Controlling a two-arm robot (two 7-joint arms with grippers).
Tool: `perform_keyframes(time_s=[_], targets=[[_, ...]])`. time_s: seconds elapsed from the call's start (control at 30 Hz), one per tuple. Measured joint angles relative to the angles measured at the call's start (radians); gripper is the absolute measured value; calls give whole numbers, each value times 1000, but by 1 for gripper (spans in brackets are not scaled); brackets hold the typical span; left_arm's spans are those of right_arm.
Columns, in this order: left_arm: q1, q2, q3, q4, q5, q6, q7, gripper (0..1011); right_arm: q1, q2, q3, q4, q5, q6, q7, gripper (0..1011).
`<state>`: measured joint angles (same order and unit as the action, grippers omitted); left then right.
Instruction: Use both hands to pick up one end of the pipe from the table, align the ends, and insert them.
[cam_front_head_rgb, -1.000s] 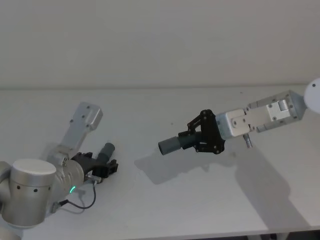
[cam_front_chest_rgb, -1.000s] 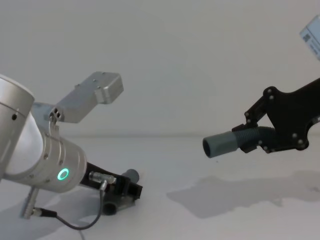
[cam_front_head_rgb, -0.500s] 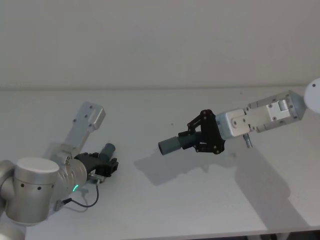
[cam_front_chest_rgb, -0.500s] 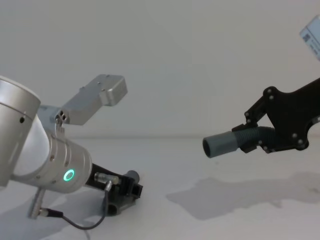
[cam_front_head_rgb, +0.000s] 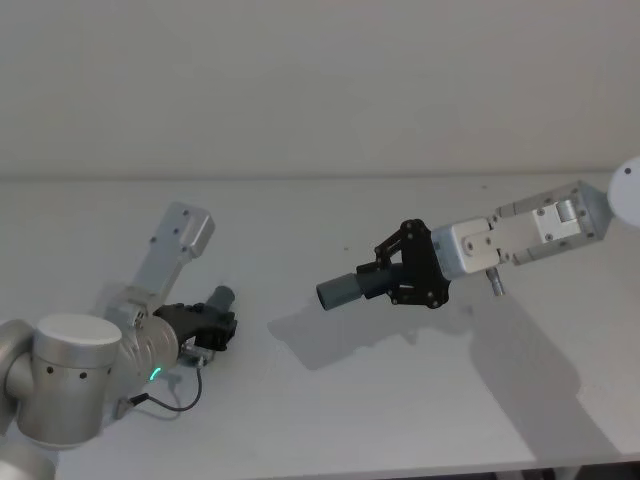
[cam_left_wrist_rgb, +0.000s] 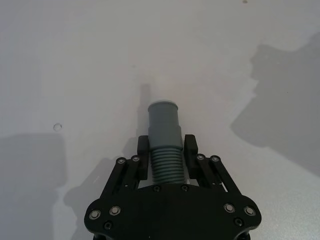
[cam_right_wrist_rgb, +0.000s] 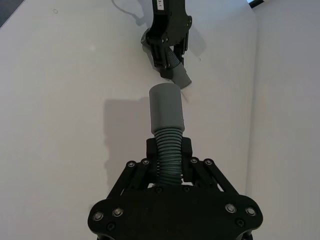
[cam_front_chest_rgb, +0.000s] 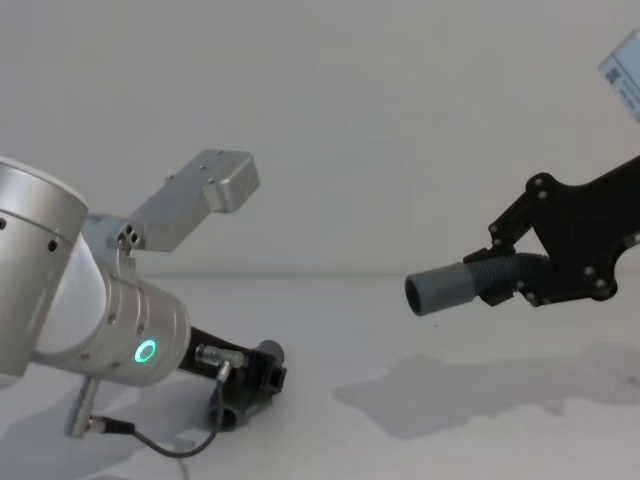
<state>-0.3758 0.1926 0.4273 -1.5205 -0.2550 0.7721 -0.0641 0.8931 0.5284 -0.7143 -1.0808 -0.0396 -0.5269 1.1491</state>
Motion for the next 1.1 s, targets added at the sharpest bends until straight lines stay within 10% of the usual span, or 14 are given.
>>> perform_keyframes(time_s=[1.1], targets=[[-33,14,19,23,15,-119,-104,329,0,0,0,0,0,0,0,235]])
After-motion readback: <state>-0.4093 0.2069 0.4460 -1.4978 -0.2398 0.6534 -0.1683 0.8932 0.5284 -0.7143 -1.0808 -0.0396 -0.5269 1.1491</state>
